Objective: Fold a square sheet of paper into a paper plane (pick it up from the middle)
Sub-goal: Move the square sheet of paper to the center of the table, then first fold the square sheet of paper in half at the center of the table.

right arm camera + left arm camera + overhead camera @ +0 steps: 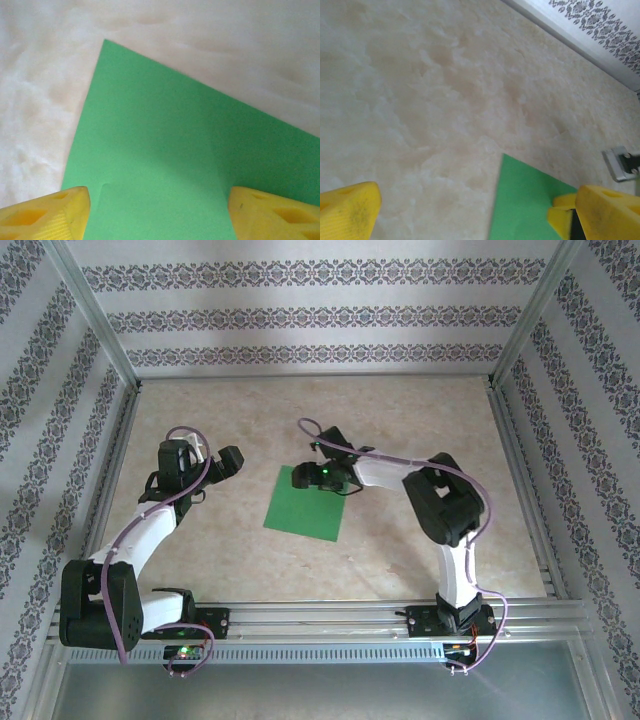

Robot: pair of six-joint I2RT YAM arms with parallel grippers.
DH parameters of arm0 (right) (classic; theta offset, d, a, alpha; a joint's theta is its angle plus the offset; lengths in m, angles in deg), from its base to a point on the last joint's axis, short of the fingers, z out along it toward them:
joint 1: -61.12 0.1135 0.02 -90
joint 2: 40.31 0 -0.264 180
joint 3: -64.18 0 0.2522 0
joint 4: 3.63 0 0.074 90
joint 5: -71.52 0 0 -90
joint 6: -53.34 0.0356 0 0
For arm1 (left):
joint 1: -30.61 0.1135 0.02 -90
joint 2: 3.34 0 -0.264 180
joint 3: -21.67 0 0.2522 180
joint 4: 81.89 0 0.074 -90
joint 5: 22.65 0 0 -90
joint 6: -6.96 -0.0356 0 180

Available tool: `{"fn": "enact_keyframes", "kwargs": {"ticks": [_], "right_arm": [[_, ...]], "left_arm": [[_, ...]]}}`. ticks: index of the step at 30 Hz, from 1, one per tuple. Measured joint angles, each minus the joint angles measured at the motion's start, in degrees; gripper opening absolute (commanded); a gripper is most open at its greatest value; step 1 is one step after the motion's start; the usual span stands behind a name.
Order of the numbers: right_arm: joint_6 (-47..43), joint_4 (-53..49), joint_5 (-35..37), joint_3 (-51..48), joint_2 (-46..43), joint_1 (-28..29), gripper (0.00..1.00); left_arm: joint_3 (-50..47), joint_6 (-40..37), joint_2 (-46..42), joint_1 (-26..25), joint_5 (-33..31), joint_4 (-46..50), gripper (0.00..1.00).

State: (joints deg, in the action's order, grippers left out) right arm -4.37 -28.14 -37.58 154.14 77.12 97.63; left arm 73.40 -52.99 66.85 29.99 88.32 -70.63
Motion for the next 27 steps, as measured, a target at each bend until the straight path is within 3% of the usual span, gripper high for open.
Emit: {"fn": "enact_keyframes", "kwargs": {"ticks": [5,9,18,20,23,27], "right_arm": [[-8.72,-6.25,-2.91,7.37,3.80,1.95,0.70],[-9.60,-8.61,-2.64,6.88,0.20,0.94,0.77],[-1.44,-5.09,6.16,-12.59,-30.08,-7.43,0.91],[0.07,-4.87,7.80,-17.07,-32.41,-9.73,0.97],[1.03,-5.05,9.86,-22.34,-32.65,-12.37,0.98],[1.01,-6.25,12.13,-25.38,-32.65,-12.76,0.98]], "left_arm": [[2.91,0.02,2.21,-0.17,1.07,5.11,1.00],[6.45,0.04,4.94,-2.03,0.66,10.36,1.00],[22.32,0.72,17.53,-18.64,-8.55,28.28,1.00],[24.79,1.70,20.94,-21.75,-9.92,31.32,0.99],[28.59,3.45,26.97,-25.99,-12.07,35.41,0.89],[32.85,5.25,33.59,-29.92,-13.35,38.66,0.87]]}}
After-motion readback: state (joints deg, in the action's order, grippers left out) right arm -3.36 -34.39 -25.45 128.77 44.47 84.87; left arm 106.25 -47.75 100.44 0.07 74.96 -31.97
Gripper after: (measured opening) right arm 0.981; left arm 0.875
